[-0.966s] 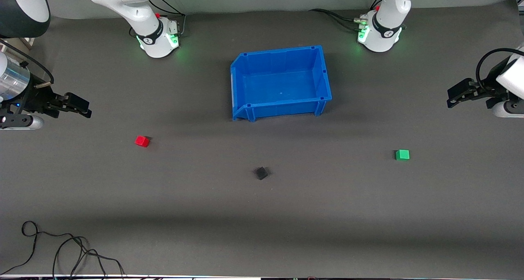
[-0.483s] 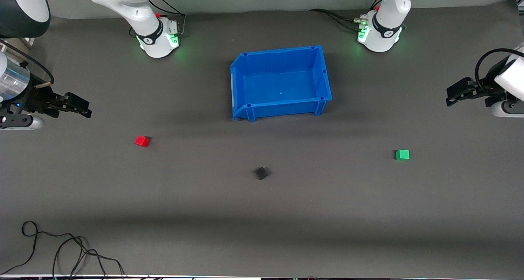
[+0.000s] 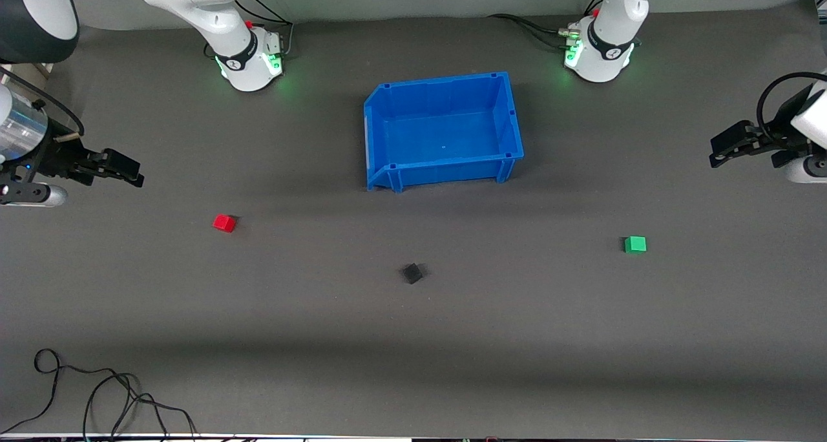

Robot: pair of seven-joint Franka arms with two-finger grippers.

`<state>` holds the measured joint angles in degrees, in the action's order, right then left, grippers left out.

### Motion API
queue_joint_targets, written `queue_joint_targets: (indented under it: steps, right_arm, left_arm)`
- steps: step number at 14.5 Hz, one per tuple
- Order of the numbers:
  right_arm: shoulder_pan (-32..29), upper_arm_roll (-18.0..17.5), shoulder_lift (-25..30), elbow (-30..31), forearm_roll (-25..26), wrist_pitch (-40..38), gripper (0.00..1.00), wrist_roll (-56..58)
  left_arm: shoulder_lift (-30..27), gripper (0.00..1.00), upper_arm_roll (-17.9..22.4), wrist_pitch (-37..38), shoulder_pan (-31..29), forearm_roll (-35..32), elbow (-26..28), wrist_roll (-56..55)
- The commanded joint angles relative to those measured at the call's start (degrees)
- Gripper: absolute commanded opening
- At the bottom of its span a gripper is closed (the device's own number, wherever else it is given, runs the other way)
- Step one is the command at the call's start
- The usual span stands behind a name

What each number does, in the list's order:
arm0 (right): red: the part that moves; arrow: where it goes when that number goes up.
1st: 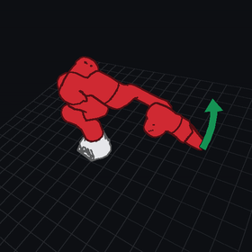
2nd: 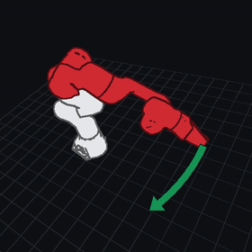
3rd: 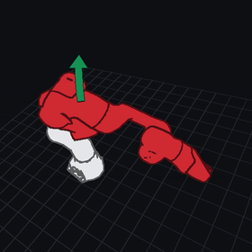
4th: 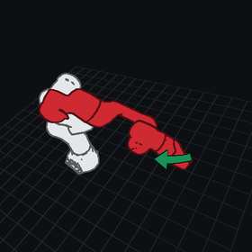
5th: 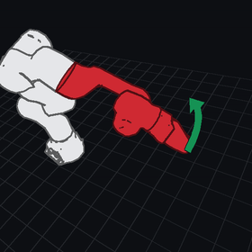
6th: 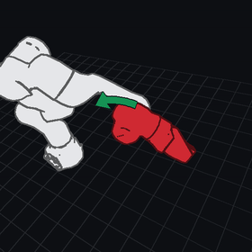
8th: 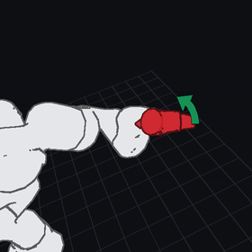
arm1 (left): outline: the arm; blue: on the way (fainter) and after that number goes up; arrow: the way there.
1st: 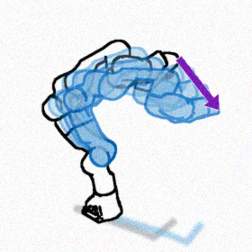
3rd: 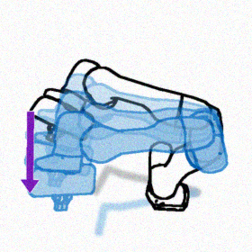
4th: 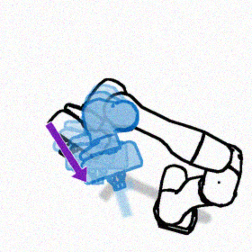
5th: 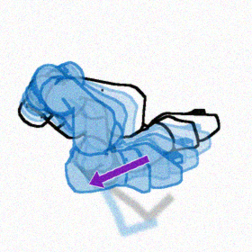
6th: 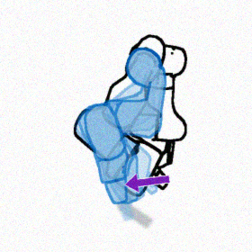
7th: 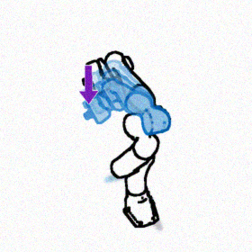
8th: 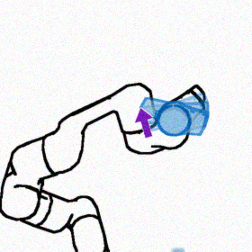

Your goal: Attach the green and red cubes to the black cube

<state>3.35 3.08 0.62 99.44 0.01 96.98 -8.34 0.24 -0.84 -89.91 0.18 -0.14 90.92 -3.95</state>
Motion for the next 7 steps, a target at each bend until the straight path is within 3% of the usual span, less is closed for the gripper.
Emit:
queue_joint_targets:
  steps: [1, 5, 7]
  right_arm:
    - [0.17, 0.17, 1.66, 5.22, 0.25, 5.74, 1.0, -4.4]
    - [-1.75, 2.28, 1.05, 10.06, -0.09, 16.37, 1.0, -4.84]
    - [-2.82, 2.28, 0.52, 12.61, -0.27, 19.03, 1.0, -11.05]
  left_arm:
    - [1.17, 1.0, 0.23, 1.49, -1.23, 2.14, -1.45, -12.07]
    - [2.04, 1.0, 0.23, 2.63, -3.69, 8.99, -1.36, -34.4]
    - [2.84, 1.0, 0.23, 2.46, -5.27, 11.9, -1.1, -42.68]
